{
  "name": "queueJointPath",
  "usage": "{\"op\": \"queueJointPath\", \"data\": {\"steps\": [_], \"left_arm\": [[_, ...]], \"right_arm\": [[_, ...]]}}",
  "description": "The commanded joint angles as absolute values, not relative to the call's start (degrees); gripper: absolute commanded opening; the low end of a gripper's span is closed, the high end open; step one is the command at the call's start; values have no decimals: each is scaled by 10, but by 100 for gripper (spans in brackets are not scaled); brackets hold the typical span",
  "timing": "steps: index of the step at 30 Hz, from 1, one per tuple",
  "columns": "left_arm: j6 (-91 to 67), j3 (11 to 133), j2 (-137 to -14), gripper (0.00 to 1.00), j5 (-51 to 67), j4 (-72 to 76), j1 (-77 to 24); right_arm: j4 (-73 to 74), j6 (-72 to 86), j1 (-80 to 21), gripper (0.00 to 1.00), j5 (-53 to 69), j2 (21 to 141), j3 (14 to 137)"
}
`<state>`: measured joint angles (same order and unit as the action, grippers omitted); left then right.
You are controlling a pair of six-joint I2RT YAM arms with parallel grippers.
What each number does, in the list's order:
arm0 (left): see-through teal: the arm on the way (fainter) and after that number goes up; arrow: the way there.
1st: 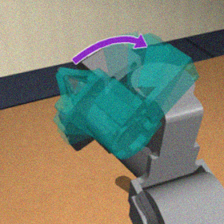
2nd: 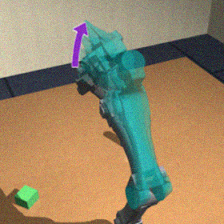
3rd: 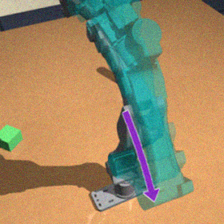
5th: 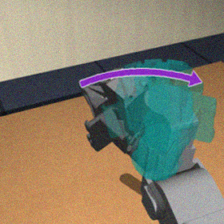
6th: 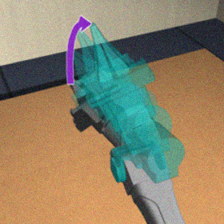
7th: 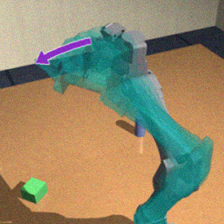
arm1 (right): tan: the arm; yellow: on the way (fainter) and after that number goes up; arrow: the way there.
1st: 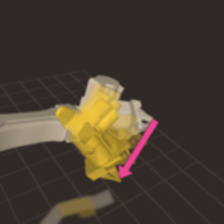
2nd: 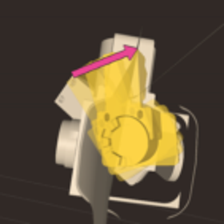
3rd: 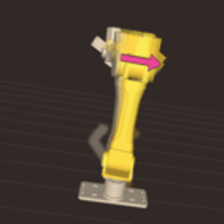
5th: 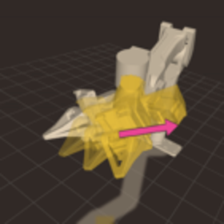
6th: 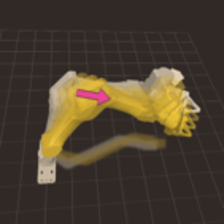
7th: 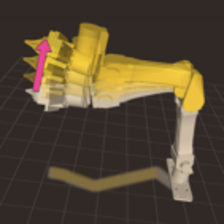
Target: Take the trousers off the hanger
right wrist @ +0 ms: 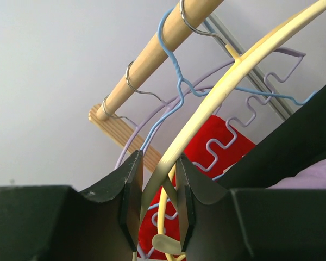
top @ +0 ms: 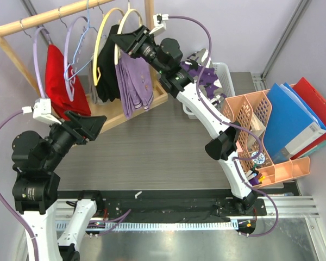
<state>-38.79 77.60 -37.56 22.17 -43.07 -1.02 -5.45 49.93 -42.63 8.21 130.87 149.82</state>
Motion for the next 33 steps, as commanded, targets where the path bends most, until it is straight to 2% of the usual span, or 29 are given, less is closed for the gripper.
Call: {"op": "queueJointPath", "data": {"steps": [1, 16, 25, 33], "left_arm": [[-428, 755, -358, 74, 252, -374, -12], [-466, 732, -350, 74, 268, -345, -12], [-545, 725, -356, 74, 337, -252, -12], [-612, 730, -355, 75, 345, -172, -12]], "right_arm": [[-161, 497, -428, 1, 117, 1252, 1544], [-221, 427, -430, 1, 149, 1252, 1565], [-201, 468, -430, 1, 173, 1190, 1515], [-156, 482, -433, 1, 206, 1111, 1445]]}}
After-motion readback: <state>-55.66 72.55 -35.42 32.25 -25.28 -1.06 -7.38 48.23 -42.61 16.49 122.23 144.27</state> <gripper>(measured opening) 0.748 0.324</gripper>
